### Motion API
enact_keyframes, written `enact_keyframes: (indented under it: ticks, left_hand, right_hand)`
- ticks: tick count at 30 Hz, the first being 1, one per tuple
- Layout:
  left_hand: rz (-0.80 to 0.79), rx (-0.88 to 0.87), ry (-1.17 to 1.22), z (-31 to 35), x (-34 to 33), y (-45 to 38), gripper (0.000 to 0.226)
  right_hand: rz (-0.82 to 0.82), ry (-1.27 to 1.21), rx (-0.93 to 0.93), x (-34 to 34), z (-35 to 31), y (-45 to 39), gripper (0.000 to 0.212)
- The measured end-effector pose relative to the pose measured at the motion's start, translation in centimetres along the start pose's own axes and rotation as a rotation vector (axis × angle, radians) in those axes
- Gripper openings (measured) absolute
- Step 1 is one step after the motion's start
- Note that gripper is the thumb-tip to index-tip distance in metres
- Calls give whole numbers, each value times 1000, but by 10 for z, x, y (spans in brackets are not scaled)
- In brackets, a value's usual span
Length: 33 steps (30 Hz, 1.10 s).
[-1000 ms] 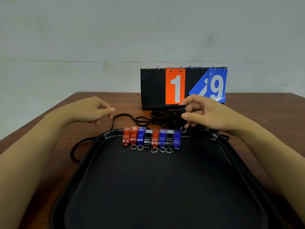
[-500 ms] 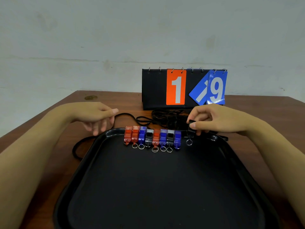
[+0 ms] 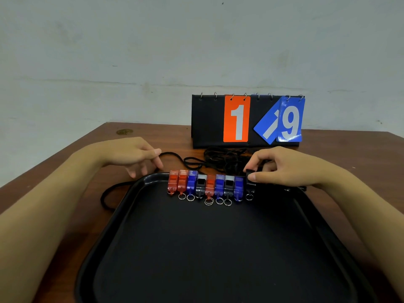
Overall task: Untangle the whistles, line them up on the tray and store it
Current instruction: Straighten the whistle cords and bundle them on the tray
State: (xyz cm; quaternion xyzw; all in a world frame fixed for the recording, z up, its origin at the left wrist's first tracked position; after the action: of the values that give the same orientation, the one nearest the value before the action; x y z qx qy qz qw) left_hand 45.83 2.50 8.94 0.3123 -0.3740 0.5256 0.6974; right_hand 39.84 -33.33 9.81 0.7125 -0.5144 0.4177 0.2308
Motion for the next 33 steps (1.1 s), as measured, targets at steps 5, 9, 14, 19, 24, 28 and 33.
enact_keyframes:
  ticks: [5, 9, 14, 19, 24, 28, 33]
  left_hand:
    - [77, -6, -57, 2, 0, -2, 44]
    - [134, -62, -89, 5, -3, -3, 41]
    - [330, -173, -119, 13, 4, -3, 37]
    - [408, -187, 134, 22, 8, 3, 38]
    - [387, -269, 293, 31, 9, 7, 39]
    - [347, -288, 314, 34, 7, 8, 33]
    - [314, -274, 91, 36, -7, 5, 28]
  right_hand:
    - [24, 23, 3, -2, 4, -3, 10]
    - [3, 43, 5, -2, 5, -3, 10]
    - [15, 75, 3, -3, 7, -5, 13]
    - [27, 101, 22, -4, 8, -7, 16]
    - [12, 133, 27, -6, 8, -8, 19]
    - [12, 134, 27, -7, 9, -9, 19]
    - [6, 130, 31, -8, 9, -9, 20]
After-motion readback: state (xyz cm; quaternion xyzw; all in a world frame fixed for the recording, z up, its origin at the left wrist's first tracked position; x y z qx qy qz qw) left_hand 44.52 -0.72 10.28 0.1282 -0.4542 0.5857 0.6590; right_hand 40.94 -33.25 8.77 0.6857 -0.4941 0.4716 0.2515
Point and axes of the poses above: each hand's wrist, its own y-axis away from the middle knuckle, its own x-axis out of the back of the hand, z = x × y, the point moved 3 cm from there along -y, towards the middle knuckle, and after that the axes turned 8 degrees about z, right-handed, at the moved point
